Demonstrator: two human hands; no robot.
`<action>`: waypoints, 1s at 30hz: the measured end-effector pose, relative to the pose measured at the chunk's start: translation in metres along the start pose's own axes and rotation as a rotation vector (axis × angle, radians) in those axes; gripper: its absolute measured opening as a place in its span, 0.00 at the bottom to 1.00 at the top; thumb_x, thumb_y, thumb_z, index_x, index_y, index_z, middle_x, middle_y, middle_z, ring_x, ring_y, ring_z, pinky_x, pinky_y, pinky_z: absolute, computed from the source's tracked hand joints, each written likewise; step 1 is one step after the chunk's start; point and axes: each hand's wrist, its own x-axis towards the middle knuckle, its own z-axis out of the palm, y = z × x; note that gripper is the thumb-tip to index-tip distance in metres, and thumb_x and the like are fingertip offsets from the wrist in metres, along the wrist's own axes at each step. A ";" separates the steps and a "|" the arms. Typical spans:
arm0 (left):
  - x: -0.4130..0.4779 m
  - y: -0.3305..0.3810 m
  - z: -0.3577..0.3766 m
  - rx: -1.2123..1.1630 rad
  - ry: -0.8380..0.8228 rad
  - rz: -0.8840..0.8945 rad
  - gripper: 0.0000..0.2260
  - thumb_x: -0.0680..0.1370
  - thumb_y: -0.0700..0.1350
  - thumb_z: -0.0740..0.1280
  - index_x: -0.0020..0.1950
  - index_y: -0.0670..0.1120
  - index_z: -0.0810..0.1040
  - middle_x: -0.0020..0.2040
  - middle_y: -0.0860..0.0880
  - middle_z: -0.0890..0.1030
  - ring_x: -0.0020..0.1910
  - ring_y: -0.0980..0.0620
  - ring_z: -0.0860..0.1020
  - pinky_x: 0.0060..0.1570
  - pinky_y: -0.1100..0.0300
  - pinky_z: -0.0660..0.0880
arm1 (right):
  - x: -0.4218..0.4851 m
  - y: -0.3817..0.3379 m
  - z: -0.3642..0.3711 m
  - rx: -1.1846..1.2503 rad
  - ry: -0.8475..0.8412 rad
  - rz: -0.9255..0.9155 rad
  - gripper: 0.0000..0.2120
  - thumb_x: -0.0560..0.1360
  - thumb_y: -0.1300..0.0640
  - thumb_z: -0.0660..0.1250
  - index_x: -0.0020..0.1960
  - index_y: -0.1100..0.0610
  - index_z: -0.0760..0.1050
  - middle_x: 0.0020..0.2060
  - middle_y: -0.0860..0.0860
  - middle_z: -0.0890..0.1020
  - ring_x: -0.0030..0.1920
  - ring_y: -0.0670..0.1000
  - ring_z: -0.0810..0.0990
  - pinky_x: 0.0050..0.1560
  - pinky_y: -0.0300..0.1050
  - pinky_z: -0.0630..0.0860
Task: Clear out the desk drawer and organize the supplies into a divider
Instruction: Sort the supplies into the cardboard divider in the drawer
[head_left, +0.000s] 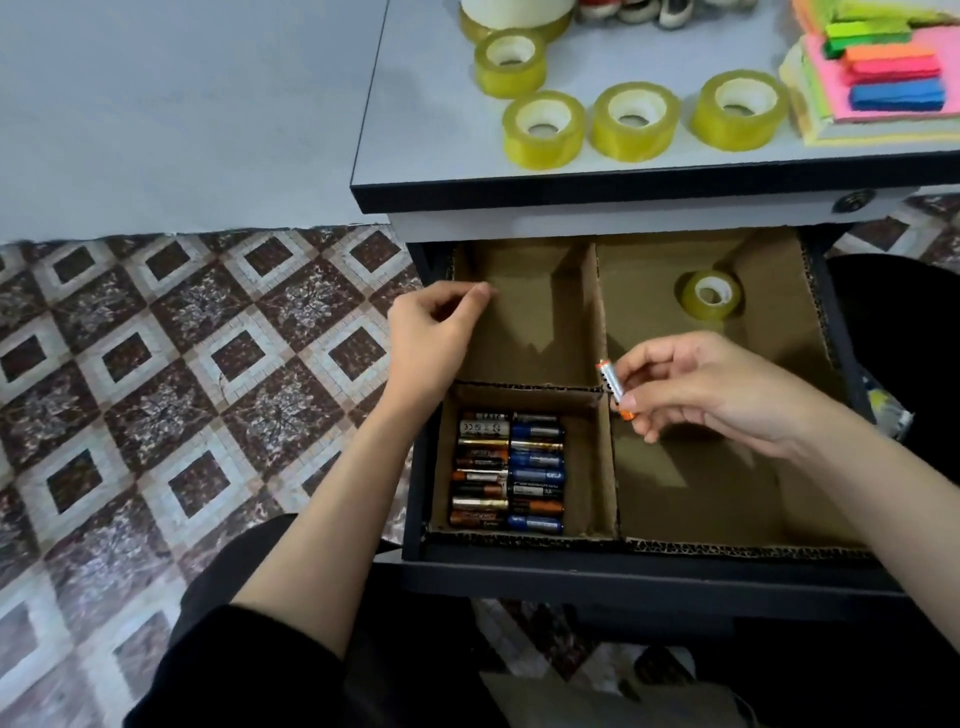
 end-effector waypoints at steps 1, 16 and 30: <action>0.002 -0.001 0.000 0.027 -0.016 0.006 0.05 0.76 0.42 0.67 0.46 0.46 0.83 0.42 0.51 0.83 0.44 0.60 0.79 0.46 0.69 0.74 | -0.003 -0.004 0.007 -0.026 -0.033 -0.008 0.09 0.69 0.73 0.67 0.46 0.63 0.78 0.34 0.57 0.81 0.30 0.50 0.78 0.32 0.38 0.79; 0.011 -0.006 -0.002 0.045 -0.040 0.018 0.07 0.75 0.43 0.68 0.39 0.46 0.84 0.37 0.46 0.83 0.41 0.47 0.80 0.43 0.59 0.73 | 0.059 0.039 0.102 -1.124 0.028 -0.206 0.05 0.70 0.67 0.65 0.45 0.61 0.75 0.44 0.59 0.80 0.47 0.60 0.79 0.40 0.40 0.68; 0.013 -0.005 -0.001 0.047 -0.066 -0.002 0.08 0.76 0.43 0.67 0.38 0.47 0.83 0.20 0.61 0.72 0.22 0.63 0.68 0.28 0.72 0.61 | 0.054 0.047 0.107 -1.029 0.110 -0.252 0.16 0.72 0.68 0.63 0.58 0.60 0.79 0.53 0.58 0.78 0.55 0.58 0.77 0.56 0.44 0.73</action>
